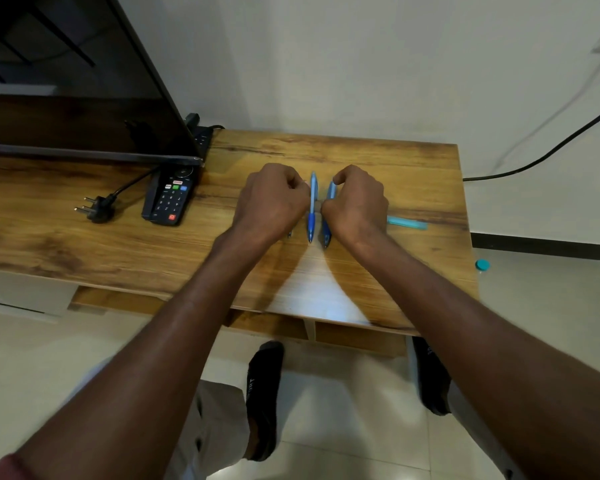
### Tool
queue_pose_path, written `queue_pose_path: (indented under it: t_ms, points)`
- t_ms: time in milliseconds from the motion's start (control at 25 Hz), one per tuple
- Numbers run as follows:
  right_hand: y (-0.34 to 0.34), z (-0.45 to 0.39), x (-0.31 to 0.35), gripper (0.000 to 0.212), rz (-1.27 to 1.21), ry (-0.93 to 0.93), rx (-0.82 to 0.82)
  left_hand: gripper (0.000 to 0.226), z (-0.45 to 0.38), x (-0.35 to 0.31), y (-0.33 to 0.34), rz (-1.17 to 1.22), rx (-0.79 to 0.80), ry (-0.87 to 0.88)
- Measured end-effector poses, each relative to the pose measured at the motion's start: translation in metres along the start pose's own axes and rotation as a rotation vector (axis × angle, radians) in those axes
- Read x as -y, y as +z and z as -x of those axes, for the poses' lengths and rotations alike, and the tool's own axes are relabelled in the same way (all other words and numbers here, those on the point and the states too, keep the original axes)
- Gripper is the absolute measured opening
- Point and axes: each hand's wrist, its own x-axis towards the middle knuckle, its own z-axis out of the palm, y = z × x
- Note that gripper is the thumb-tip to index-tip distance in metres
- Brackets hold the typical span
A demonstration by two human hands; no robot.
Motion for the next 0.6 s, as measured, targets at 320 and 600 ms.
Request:
queue_pose_path:
  t_ms: [320, 600]
  points:
    - [-0.069, 0.001, -0.031, 0.026, 0.176, -0.116, -0.002, 0.021, 0.005, 0.000, 0.006, -0.045, -0.008, 0.154]
    - [-0.094, 0.001, -0.075, 0.023, 0.418, -0.184, 0.174, 0.016, 0.016, -0.024, 0.027, -0.055, 0.106, 0.276]
